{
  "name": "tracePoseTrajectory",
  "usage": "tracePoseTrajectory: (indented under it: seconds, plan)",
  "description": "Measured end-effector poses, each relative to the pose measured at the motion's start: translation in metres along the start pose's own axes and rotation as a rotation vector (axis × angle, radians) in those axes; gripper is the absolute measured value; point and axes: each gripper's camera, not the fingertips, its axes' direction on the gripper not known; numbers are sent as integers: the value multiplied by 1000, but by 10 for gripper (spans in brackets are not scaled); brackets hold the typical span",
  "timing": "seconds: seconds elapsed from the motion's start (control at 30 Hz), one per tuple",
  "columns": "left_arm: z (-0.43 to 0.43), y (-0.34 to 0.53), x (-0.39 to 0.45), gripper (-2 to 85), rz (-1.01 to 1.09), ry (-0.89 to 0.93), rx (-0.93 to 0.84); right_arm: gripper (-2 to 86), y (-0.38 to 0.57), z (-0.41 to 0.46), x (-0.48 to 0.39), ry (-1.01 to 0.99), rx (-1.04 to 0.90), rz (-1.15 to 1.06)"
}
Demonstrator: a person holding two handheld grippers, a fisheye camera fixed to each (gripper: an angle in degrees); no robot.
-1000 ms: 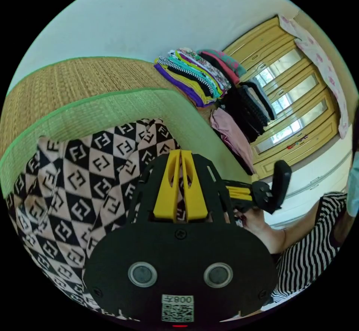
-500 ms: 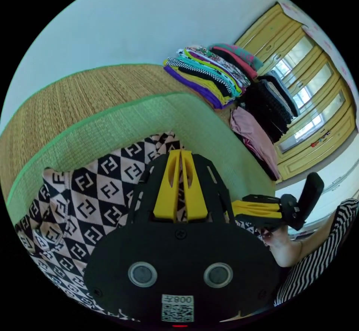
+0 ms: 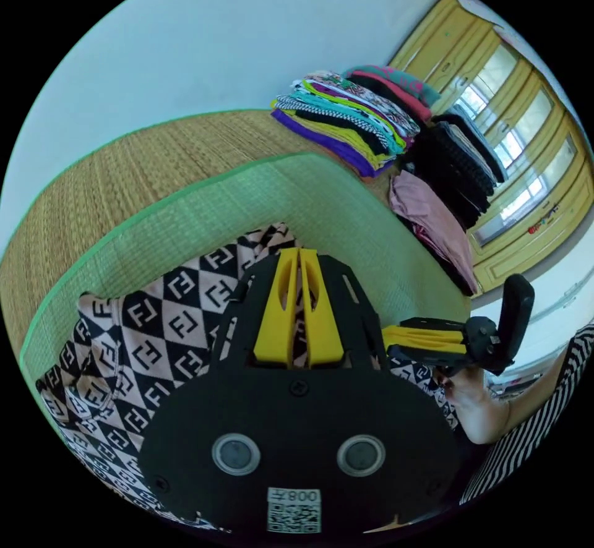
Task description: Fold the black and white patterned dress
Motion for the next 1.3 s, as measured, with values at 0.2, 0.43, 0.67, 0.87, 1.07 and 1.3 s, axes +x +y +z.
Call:
tracePoseTrajectory:
  seconds: [0.2, 0.43, 0.67, 0.87, 1.07, 1.3]
  plan:
    - [22, 9, 8, 1, 0, -16, -89, 1, 6, -5, 25, -44, 5, 27]
    - [13, 50, 48, 6, 97, 60, -114, 8, 15, -30, 46, -17, 88, 46]
    - [-18, 51, 45, 58, 66, -4, 2, 77, 20, -30, 66, -17, 71, -12]
    - [-11, 43, 22, 56, -19, -115, -96, 81, 20, -10, 79, 1, 4, -28]
    - [-54, 63, 29, 21, -22, -167, 11, 34, 29, -14, 105, -70, 19, 7]
    - [-93, 88, 34, 24, -40, -97, 23, 24, 36, -10, 123, -95, 14, 23]
